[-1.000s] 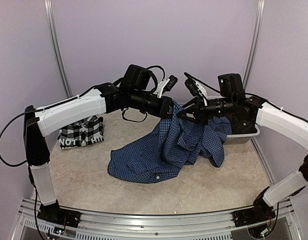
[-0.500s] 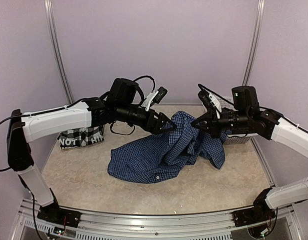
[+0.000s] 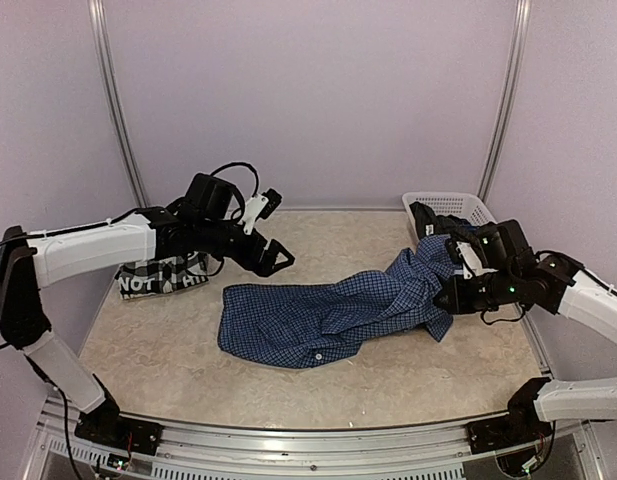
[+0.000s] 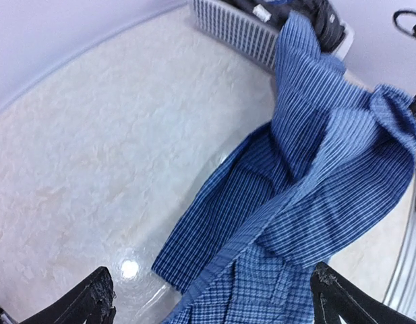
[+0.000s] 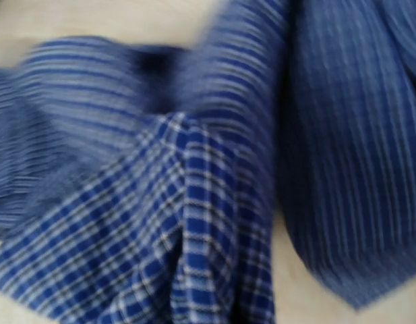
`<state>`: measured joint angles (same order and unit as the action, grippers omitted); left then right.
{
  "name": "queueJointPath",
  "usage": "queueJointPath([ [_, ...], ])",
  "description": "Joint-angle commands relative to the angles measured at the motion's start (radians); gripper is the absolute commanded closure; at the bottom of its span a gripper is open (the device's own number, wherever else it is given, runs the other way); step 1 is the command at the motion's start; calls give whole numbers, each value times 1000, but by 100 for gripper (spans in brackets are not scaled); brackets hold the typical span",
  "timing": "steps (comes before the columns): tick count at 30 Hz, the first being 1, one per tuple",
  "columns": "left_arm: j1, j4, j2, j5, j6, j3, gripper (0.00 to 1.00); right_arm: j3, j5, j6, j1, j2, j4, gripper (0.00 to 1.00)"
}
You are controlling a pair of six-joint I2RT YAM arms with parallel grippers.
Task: Fold and stack the long sleeve shirts
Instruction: Flatten out the crumpled shirt at the center of the board.
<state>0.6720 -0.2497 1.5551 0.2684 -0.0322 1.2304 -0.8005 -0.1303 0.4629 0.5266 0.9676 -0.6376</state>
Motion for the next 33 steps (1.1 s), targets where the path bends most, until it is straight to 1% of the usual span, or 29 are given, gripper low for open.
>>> queueJointPath([
  [1, -25, -131, 116, -58, 167, 6, 4, 69, 33, 142, -17, 9, -62, 100],
  [4, -56, -165, 154, 17, 225, -3, 4, 88, 30, 132, -29, 32, -63, 100],
  [7, -59, -217, 192, 76, 264, -1, 4, 77, 15, 117, -46, 41, -53, 100],
  [12, -46, -227, 216, 99, 288, -38, 4, 36, 4, 63, -76, 77, -51, 100],
  [14, -43, -226, 212, 128, 294, -43, 5, 21, -2, 45, -83, 98, -43, 100],
  [16, -38, -212, 190, 102, 294, -52, 4, 7, -12, 31, -89, 120, -34, 100],
  [19, -38, -188, 147, 104, 296, -60, 4, -8, -22, 15, -92, 149, -19, 100],
  [22, -35, -165, 112, 137, 308, -80, 2, -29, -29, -2, -95, 177, -15, 100],
  [24, -21, -167, 104, 117, 315, -91, 1, -53, -37, -19, -101, 189, -18, 100],
  [28, 27, -199, 149, -21, 327, -102, 1, -113, -54, -63, -132, 218, -37, 100],
  [33, 89, -225, 186, -128, 319, -111, 1, -187, -67, -128, -168, 271, -64, 100],
])
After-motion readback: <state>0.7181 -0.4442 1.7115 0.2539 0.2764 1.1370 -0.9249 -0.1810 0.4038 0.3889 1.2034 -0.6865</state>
